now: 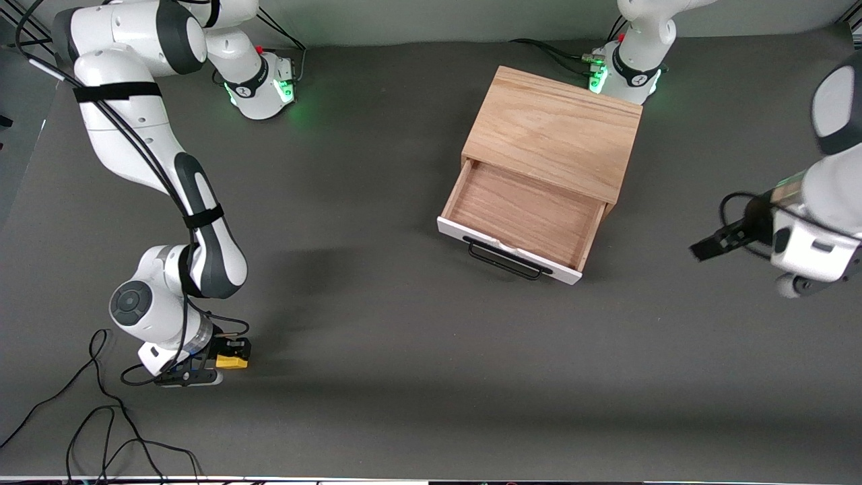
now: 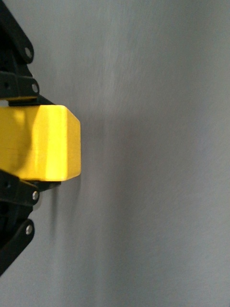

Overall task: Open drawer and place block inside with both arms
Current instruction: 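Grasp the yellow cube with the right gripper and lift it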

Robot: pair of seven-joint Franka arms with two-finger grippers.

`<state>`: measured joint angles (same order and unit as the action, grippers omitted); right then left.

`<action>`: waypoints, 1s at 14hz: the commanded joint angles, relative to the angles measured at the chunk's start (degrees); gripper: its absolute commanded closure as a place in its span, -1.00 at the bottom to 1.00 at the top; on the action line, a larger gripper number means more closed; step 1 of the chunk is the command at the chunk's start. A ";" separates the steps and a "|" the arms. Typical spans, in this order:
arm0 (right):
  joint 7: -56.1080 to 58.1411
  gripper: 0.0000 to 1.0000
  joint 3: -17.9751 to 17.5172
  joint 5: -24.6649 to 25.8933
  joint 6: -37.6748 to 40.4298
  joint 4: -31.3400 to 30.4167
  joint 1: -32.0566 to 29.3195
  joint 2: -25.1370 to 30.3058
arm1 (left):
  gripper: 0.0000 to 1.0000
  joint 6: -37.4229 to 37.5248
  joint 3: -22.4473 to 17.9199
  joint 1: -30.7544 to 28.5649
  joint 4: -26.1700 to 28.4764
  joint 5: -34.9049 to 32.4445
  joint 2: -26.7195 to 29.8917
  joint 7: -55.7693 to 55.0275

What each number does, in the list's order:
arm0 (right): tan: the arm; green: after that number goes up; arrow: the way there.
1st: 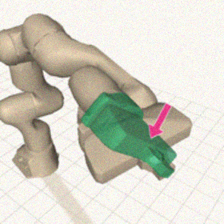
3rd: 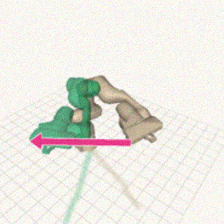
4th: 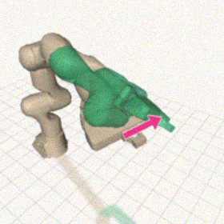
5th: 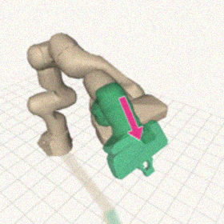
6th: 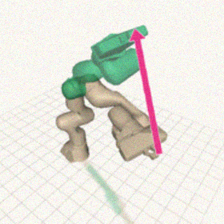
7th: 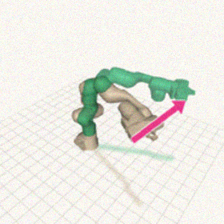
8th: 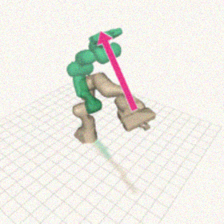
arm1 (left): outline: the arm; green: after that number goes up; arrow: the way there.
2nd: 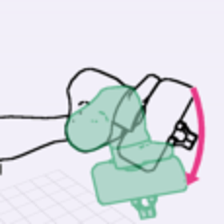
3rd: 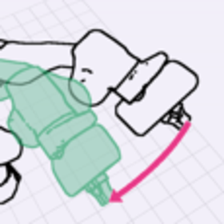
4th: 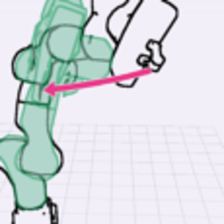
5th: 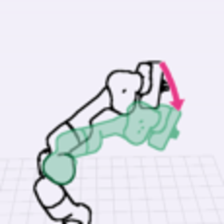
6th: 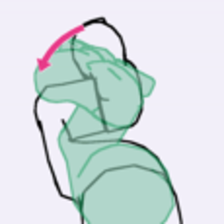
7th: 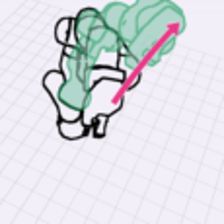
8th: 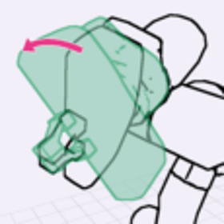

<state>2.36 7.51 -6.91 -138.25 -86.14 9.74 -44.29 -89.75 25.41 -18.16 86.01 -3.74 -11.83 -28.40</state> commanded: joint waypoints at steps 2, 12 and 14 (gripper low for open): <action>-6.82 1.00 0.31 -3.20 17.61 8.94 3.61 5.35 | -0.99 -2.62 -0.27 -4.85 10.67 2.33 10.32 15.17; -59.27 1.00 0.49 -1.27 38.00 29.28 35.67 6.77 | -0.99 -2.53 -20.61 13.28 8.22 4.89 13.32 26.29; -68.24 1.00 0.57 -0.74 33.42 29.19 41.38 4.58 | -0.99 -2.71 -27.22 20.51 8.04 4.71 13.41 26.29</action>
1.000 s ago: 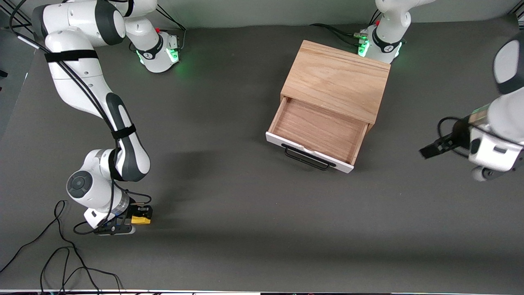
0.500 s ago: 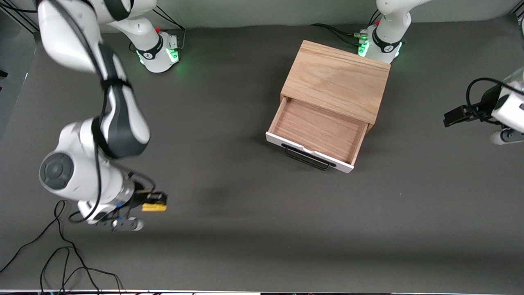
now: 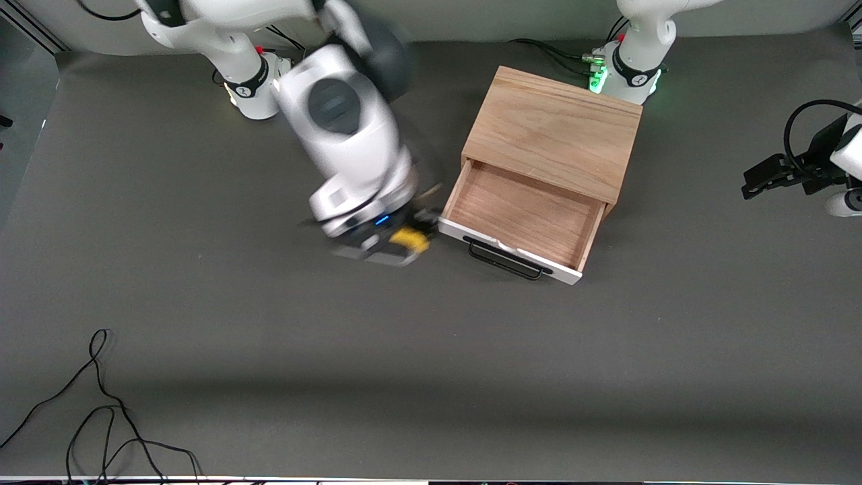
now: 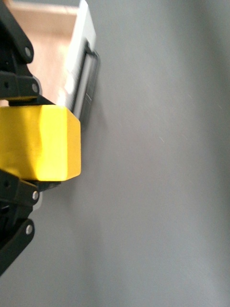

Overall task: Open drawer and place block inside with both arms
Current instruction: 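Carry the yellow cube with the right gripper over the open drawer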

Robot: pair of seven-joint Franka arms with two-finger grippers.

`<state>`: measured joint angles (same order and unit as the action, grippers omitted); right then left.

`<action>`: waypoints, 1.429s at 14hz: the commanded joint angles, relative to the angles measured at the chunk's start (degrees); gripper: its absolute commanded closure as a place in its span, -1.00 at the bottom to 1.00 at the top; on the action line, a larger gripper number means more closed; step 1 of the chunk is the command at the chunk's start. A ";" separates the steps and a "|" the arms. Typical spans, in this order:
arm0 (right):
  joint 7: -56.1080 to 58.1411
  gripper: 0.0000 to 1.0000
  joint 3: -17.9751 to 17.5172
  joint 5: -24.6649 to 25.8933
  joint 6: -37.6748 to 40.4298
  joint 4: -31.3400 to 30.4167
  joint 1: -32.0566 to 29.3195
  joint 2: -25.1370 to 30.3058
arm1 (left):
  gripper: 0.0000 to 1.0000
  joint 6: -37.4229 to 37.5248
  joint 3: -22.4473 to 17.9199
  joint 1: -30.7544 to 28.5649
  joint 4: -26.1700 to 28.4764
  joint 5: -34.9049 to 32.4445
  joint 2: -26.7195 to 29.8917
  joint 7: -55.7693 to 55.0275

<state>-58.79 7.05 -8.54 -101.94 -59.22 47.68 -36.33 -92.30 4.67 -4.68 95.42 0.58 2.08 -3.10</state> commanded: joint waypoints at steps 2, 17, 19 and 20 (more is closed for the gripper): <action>-12.64 1.00 0.95 4.04 -5.89 2.18 7.41 -6.02 | -0.99 -0.24 -7.05 7.49 -1.29 0.39 -0.32 3.00; -20.04 0.86 0.87 4.49 -10.11 1.66 11.20 -14.21 | -0.99 -3.06 -5.64 6.79 -4.80 0.13 -5.24 4.42; -20.22 0.74 0.87 4.49 -10.38 1.66 11.20 -14.47 | -0.99 -2.97 -5.64 6.96 -4.80 0.13 -5.33 4.51; -20.40 0.72 0.87 4.49 -11.34 1.66 11.29 -14.91 | -0.99 -2.80 -5.64 6.97 -4.80 0.04 -5.25 4.51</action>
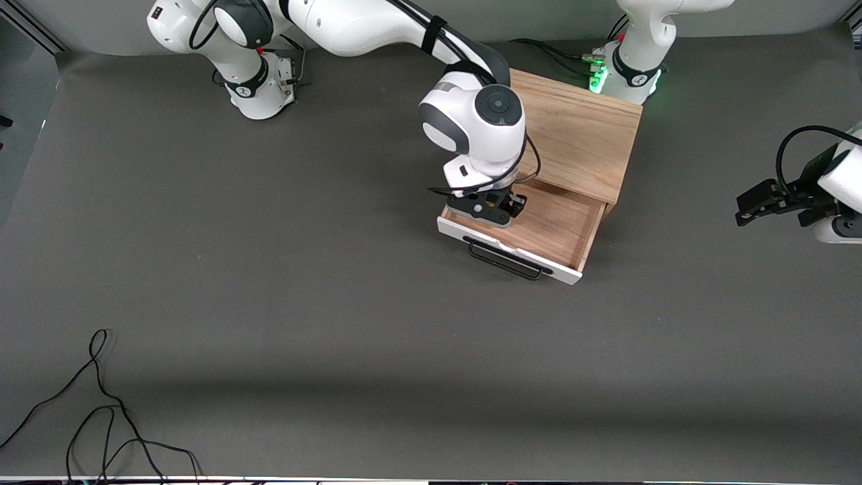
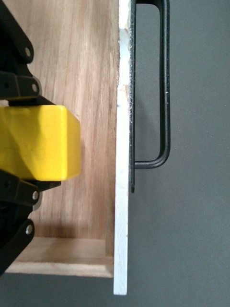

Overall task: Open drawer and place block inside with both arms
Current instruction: 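Carry the yellow cube with the right gripper over the open drawer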

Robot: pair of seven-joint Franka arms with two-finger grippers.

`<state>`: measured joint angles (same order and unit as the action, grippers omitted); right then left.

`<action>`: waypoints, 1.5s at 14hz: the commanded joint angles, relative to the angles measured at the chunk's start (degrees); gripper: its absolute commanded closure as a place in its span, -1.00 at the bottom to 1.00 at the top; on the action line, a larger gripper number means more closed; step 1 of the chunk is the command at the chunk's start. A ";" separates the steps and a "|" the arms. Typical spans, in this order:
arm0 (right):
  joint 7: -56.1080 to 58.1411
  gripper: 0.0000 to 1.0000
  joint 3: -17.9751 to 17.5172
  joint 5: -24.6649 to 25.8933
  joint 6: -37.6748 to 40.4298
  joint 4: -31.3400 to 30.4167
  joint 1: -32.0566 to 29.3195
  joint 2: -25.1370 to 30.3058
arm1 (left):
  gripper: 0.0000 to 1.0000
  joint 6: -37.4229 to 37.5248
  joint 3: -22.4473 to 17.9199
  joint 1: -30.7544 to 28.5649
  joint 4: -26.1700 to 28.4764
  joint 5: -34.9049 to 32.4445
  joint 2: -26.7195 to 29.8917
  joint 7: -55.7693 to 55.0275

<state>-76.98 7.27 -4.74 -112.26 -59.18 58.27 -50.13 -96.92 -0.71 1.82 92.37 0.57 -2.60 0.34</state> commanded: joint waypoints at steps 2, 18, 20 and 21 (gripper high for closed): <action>-2.20 0.54 0.64 0.78 -1.82 1.44 1.23 -1.37 | -0.99 2.26 -0.26 0.47 -1.32 -0.31 0.05 1.16; 12.79 -1.00 1.18 1.76 7.65 1.52 -5.42 8.89 | -0.99 3.49 -0.35 0.55 1.05 -1.01 0.84 4.40; 20.95 -1.00 1.35 -1.40 10.73 -2.32 -9.91 15.38 | -0.99 4.19 -0.35 0.46 1.14 -1.01 0.84 4.85; 26.91 -1.00 1.52 -2.55 10.92 -6.09 -12.63 19.68 | -0.99 4.19 -0.35 0.55 1.05 -1.10 0.84 5.02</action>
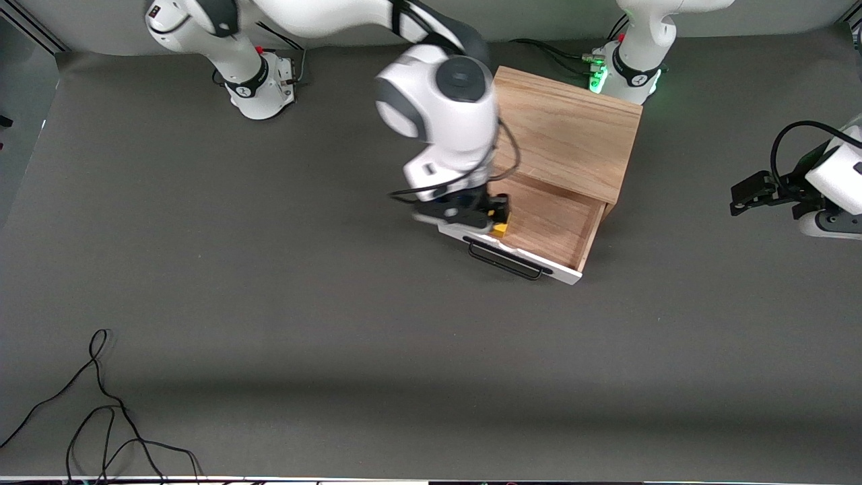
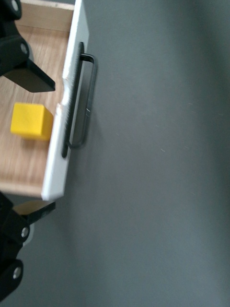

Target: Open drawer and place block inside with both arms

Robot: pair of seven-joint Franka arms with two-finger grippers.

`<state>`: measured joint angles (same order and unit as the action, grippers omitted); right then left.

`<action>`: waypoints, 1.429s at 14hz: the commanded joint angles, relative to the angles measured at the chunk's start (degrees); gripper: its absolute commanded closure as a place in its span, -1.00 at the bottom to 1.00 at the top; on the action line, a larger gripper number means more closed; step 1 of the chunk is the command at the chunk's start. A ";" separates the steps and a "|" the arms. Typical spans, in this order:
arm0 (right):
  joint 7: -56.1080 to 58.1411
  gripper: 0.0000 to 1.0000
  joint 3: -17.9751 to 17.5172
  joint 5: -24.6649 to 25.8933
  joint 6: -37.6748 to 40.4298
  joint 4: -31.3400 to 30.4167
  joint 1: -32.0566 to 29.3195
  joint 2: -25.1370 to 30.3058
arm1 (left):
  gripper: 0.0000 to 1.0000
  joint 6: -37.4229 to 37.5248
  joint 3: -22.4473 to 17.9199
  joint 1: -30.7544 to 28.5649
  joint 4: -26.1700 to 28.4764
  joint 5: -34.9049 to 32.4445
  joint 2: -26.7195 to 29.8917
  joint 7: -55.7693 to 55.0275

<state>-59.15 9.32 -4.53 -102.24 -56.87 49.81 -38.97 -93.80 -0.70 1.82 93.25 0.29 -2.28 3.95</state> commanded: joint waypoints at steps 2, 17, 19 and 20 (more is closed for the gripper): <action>18.68 -1.00 -0.44 -3.99 0.90 -15.78 -10.75 16.08 | -0.99 0.81 -0.36 0.99 0.09 -2.12 0.52 1.50; 47.46 -1.00 -10.85 0.21 1.33 -42.27 -48.44 41.42 | -0.99 -0.33 -0.27 1.08 -0.96 -1.61 0.52 -0.87; 47.64 -1.00 -14.06 1.02 1.87 -42.10 -51.12 41.08 | -0.99 -0.24 -0.36 0.99 -0.96 -0.39 0.52 -1.22; 47.99 -1.00 -14.15 1.02 1.95 -41.93 -51.30 40.81 | -0.99 -0.16 -0.36 0.73 -0.87 1.10 0.52 -1.31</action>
<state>-12.21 -3.26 -4.49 -100.11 -97.40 -0.17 0.83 -94.07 -0.59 2.10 92.47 -0.52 -2.26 3.84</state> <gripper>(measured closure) 0.000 0.000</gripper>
